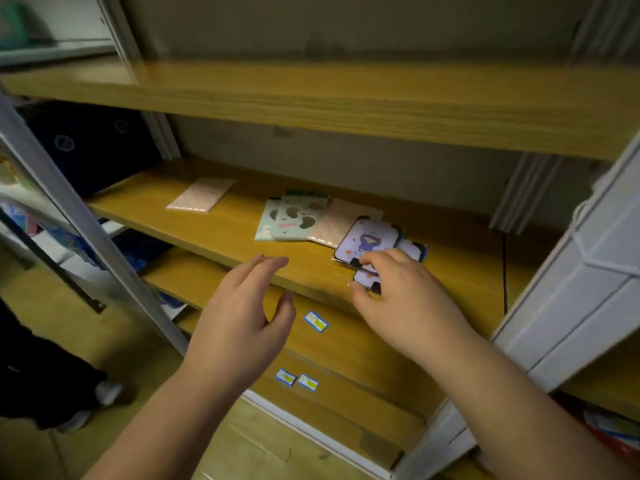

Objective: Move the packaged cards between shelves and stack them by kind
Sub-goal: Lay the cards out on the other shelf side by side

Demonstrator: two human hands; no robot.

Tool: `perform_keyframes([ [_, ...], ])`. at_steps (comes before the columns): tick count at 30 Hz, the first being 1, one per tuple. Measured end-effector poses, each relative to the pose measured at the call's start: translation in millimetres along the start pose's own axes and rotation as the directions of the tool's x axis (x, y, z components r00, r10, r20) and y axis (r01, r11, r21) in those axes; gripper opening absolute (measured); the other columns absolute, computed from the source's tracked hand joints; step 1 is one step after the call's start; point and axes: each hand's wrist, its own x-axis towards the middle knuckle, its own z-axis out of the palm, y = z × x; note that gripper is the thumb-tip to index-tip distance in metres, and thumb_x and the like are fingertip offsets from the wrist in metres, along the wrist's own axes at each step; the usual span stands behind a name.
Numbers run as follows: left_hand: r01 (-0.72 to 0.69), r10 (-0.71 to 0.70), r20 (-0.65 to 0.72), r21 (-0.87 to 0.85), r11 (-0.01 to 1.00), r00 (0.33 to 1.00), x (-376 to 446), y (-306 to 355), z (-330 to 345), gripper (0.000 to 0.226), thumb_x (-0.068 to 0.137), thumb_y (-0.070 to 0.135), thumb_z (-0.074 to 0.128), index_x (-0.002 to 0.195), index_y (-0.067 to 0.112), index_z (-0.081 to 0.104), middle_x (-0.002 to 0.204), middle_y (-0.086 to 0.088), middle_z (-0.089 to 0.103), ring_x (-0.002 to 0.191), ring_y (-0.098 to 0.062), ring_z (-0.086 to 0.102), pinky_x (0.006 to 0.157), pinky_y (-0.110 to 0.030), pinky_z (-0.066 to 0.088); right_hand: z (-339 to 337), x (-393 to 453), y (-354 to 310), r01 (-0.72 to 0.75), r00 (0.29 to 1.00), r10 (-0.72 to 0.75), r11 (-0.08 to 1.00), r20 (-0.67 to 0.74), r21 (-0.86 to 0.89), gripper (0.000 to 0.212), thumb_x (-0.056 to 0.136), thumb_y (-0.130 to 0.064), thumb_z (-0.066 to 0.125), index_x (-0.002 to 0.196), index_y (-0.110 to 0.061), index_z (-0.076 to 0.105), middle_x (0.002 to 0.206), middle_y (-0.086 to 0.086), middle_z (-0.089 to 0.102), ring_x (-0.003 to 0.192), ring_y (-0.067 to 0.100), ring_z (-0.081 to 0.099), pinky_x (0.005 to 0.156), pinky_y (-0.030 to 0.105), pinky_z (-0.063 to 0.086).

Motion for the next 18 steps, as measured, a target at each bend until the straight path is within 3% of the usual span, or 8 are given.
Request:
perform_keyframes([
  [3,-0.012,0.012,0.03,-0.031,0.999,0.999,15,-20,9,0.053,0.093,0.04,0.054,0.145,0.032,0.048,0.13,0.026,0.037,0.13,0.008,0.03,0.102,-0.027,0.038,7,16,2,-0.099,0.993,0.104,0.991,0.049,-0.093,0.053,0.093,-0.053,0.051,0.137,-0.024,0.049,0.135,0.001,0.055,0.117,0.02,0.053,0.087,0.033,0.05],
  [6,-0.035,0.038,0.058,-0.047,0.998,0.998,40,-37,17,0.052,0.094,0.04,0.056,0.144,0.031,0.049,0.134,0.022,0.043,0.126,0.012,0.024,0.1,-0.021,0.03,12,37,5,-0.21,0.971,0.23,0.948,0.059,-0.24,0.06,0.092,-0.061,0.046,0.139,-0.023,0.046,0.135,0.004,0.055,0.117,0.024,0.054,0.083,0.033,0.048],
  [13,-0.126,0.146,0.172,-0.12,0.985,0.974,104,-85,32,0.048,0.092,0.03,0.062,0.139,0.026,0.055,0.141,0.003,0.056,0.133,-0.012,0.041,0.1,-0.022,0.032,34,77,2,-0.446,0.863,0.504,0.795,0.039,-0.412,0.081,0.088,-0.076,0.035,0.142,-0.016,0.039,0.138,0.012,0.054,0.119,0.03,0.053,0.086,0.037,0.048],
  [18,-0.162,0.196,0.201,-0.177,0.971,0.96,143,-126,36,0.047,0.091,0.029,0.064,0.137,0.025,0.057,0.14,0.002,0.057,0.13,-0.015,0.045,0.098,-0.025,0.035,57,105,-9,-0.581,0.782,0.62,0.688,-0.065,-0.435,0.099,0.077,-0.088,0.034,0.145,-0.016,0.03,0.136,0.018,0.053,0.119,0.036,0.052,0.087,0.04,0.048],
])
